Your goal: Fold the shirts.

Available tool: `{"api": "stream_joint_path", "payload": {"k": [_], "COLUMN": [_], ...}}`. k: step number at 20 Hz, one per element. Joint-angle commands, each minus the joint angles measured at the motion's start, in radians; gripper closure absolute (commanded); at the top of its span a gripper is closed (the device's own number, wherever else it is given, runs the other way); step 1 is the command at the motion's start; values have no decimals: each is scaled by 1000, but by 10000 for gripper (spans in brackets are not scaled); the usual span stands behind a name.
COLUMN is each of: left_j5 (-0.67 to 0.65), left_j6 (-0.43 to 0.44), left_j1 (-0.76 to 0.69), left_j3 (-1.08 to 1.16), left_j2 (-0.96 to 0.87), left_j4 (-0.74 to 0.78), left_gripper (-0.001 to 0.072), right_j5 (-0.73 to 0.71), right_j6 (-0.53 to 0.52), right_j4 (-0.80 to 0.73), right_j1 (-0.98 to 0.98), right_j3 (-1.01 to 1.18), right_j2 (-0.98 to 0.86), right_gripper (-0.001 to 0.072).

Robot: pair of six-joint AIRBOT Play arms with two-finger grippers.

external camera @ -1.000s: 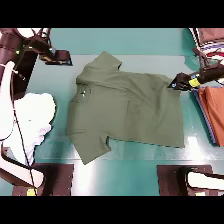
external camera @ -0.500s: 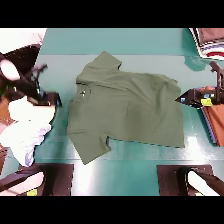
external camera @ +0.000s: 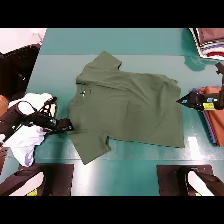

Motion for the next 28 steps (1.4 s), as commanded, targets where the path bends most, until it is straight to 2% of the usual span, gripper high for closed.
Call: {"api": "stream_joint_path", "payload": {"k": [1, 3, 4, 7, 10, 11, 12, 14, 15, 20, 22, 23, 25, 26, 28], "left_j5": [89, 85, 82, 29, 3, 5, 10, 18, 19, 26, 26, 26, 20, 5, -13], "left_j6": [3, 3, 1, -16, -13, -13, -13, -10, -3, 13, 13, 13, 13, 12, 11], "left_j1": [-68, -78, -78, -78, -78, -78, -78, -78, -78, -78, -78, -78, -78, -78, -78], "left_j3": [-34, -30, -20, 46, 124, 142, 157, 173, 177, 177, 177, 177, 182, 196, 244], "left_j2": [4, 4, 5, 8, 8, 8, 8, 8, 8, 8, 8, 8, 8, 8, 30], "left_j4": [-42, -45, -42, -39, -40, -40, -40, -40, -40, -40, -40, -38, -32, -29, -26], "left_gripper": [121, 607, 675, 683, 683, 683, 683, 683, 683, 683, 682, 683, 684, 684, 685], "right_j5": [0, 14, 32, 132, 191, 186, 177, 156, 138, 71, 64, 61, 60, 57, 58], "right_j6": [1, 0, 0, 1, 1, 1, 0, 0, 0, 1, 1, 1, 1, 0, 1], "right_j4": [0, -3, -13, -139, -290, -309, -310, -306, -296, -263, -262, -263, -263, -264, -263], "right_j1": [-1, -2, -12, -104, -280, -343, -403, -471, -477, -348, -284, -251, -196, -171, -133], "right_j3": [-2, -2, -2, -14, -141, -204, -263, -351, -380, -421, -421, -421, -420, -412, -360], "right_j2": [5, 5, 5, 5, 5, 3, -6, -48, -69, -172, -201, -209, -207, -192, -131], "right_gripper": [344, 344, 344, 344, 333, 241, 180, 186, 213, 220, 344, 377, 598, 666, 692]}}
